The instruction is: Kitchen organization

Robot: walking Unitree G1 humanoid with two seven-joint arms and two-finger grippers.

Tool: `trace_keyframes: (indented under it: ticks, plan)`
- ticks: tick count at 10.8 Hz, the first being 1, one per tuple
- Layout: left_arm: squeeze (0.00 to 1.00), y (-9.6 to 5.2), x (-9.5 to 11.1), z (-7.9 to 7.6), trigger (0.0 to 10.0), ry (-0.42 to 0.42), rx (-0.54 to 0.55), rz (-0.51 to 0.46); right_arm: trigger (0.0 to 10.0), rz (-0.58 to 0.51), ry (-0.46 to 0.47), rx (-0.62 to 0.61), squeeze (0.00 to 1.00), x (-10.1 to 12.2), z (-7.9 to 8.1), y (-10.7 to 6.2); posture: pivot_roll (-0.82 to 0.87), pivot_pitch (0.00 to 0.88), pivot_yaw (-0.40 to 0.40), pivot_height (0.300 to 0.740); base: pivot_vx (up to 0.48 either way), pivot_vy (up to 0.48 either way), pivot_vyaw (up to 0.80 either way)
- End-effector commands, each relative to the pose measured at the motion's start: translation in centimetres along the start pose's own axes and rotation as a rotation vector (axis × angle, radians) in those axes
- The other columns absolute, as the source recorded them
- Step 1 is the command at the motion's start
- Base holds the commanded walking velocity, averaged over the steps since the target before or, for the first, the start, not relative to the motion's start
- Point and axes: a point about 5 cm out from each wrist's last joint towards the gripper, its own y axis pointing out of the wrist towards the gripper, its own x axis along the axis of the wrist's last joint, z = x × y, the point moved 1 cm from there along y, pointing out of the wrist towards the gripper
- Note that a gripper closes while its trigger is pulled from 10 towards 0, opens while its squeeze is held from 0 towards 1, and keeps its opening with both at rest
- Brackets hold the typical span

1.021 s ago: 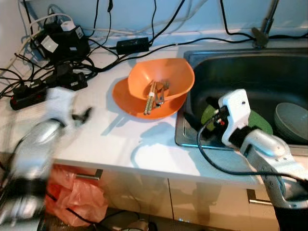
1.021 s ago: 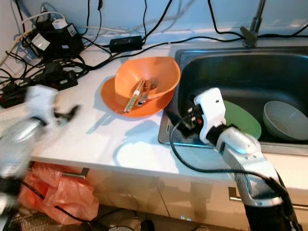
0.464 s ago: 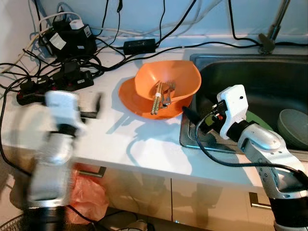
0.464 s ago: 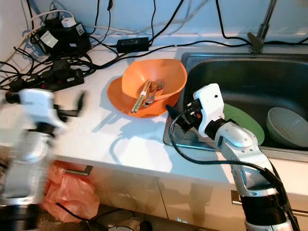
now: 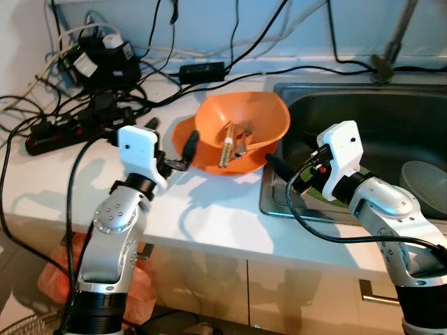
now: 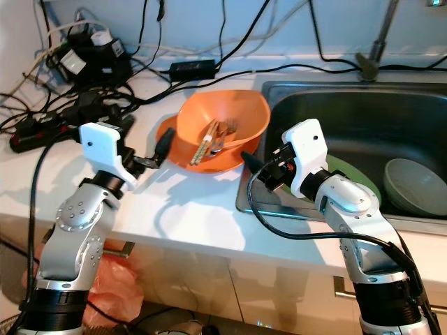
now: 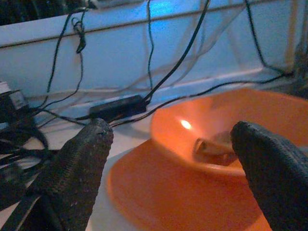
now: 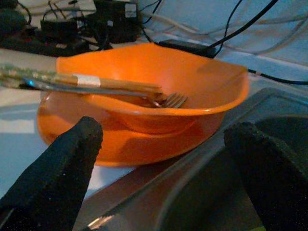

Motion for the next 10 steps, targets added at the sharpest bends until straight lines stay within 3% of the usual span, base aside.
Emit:
trace_keyframes:
  ticks: [1,4,8,10]
  plan:
    - [0.0,0.4,0.4,-0.2,10.0,-0.011,-0.022,-0.018,10.0,-0.049,-0.012,0.02,0.0,1.0,0.5,0.0,0.07,0.016,0.133,0.74,0.0,0.0,0.0]
    - [0.0,-0.2,-0.8,-2.3,10.0,-0.02,-0.122,-0.012,10.0,-0.09,0.01,0.061,0.0,1.6,1.3,0.4,0.07,0.012,0.13,0.74,0.0,0.0,0.0]
    - [0.0,-2.5,-2.1,0.3,10.0,0.07,-0.097,0.04,10.0,-0.071,0.006,0.05,0.0,1.3,0.8,-0.1,0.08,0.015,0.131,0.74,0.0,0.0,0.0]
    - [0.0,-2.9,-2.4,0.1,10.0,0.172,-0.158,0.038,10.0,-0.068,0.01,0.042,0.0,1.1,0.7,0.0,0.08,0.016,0.132,0.74,0.0,0.0,0.0]
